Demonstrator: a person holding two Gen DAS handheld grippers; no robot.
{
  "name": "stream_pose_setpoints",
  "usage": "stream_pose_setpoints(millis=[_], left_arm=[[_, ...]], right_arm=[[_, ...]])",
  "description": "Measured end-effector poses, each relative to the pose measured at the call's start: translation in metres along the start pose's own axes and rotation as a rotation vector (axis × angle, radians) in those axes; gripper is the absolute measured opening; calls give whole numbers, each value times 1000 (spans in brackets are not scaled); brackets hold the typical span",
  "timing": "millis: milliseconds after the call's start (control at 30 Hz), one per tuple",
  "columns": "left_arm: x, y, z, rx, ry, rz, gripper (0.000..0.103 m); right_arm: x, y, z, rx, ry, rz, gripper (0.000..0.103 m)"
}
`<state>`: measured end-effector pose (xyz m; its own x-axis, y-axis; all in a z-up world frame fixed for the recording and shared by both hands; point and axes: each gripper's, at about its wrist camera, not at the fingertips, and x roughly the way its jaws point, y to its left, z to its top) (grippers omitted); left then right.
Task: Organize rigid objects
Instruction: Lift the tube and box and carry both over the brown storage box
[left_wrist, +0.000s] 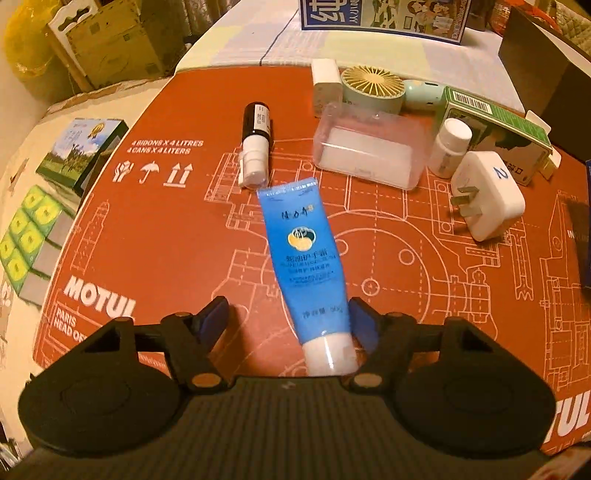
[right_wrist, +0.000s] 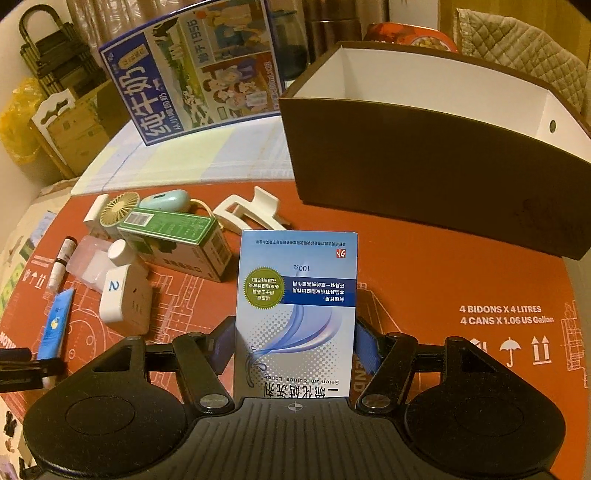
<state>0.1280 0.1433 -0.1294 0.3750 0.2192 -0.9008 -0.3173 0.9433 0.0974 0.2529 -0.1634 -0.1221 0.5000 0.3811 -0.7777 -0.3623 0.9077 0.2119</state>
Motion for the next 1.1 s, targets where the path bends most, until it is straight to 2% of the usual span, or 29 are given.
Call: stream_pose_setpoints(millis=[267, 367, 433, 767, 1100], left_arm=[[7, 1, 14, -26, -5, -57, 55], [6, 0, 14, -15, -10, -69, 47], [4, -3, 13, -2, -15, -76, 37], [-9, -15, -3, 34, -6, -90, 34], [-43, -29, 4, 68, -123, -70, 34]], right_arm=[[-5, -8, -2, 24, -3, -17, 63], [-8, -15, -4, 43, -1, -26, 63], [-10, -18, -5, 53, 0, -31, 63], [-19, -35, -9, 78, -8, -36, 63], [-31, -50, -4, 80, -37, -30, 63]])
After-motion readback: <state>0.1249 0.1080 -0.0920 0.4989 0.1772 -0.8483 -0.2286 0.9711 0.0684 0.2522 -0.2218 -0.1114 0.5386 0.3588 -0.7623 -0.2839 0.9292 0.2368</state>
